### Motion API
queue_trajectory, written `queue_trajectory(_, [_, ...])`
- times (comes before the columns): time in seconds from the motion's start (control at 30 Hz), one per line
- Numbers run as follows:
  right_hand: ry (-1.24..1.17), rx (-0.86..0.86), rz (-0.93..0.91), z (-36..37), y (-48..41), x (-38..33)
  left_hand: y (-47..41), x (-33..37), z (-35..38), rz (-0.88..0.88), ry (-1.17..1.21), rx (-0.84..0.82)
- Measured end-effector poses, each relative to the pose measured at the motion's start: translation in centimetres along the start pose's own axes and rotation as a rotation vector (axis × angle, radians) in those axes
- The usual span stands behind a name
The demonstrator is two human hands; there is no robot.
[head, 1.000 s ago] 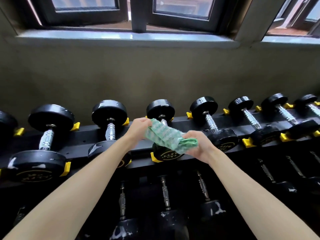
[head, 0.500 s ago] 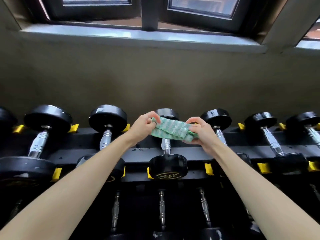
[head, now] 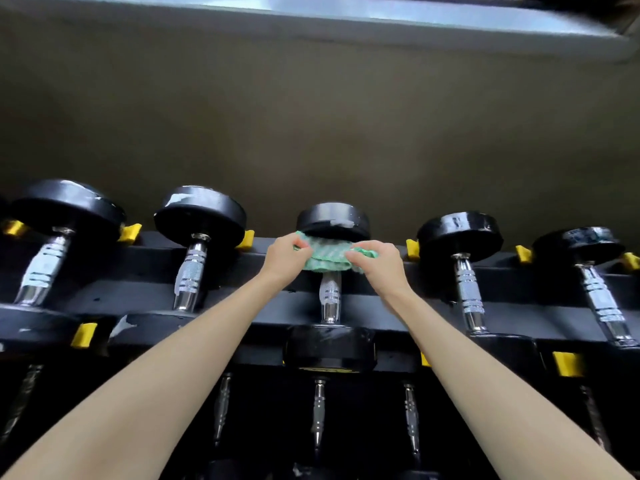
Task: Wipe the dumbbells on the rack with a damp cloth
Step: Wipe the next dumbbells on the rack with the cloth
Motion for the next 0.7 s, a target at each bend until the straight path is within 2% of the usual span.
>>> queue_trajectory(0.1, [-0.046,-0.032,-0.005,1.1,-0.3,-0.1,-1.4,-1.7,1.0,-0.096,0.06,0.015])
queue_trajectory(0.2, [0.02,-0.063,-0.006,1.9,-0.8,0.5,-2.0,-2.5,2.3,-0.274,0.147,0.009])
queue_trajectory(0.3, [0.122,-0.068,-0.003,1.5,-1.1,0.2,-2.6,-2.7,3.4,-0.368,0.307,-0.057])
queue_trajectory(0.37, [0.124,-0.054,0.003,1.3,-1.4,0.2,-2.5,-2.6,3.5,-0.373,0.327,-0.132])
queue_trajectory(0.7, [0.185,-0.148,0.197,0.7,0.4,-0.4,0.6,-3.5,2.5,-0.317,0.117,-0.418])
Point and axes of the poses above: each hand's wrist, its own y-axis away from the middle knuckle, its own z-axis out of the palm, x = y × z, the point moved 4 cm from there along -y, towards the middle knuckle, and after that the axes turned 9 degrees about y, right-handed, at the moved point
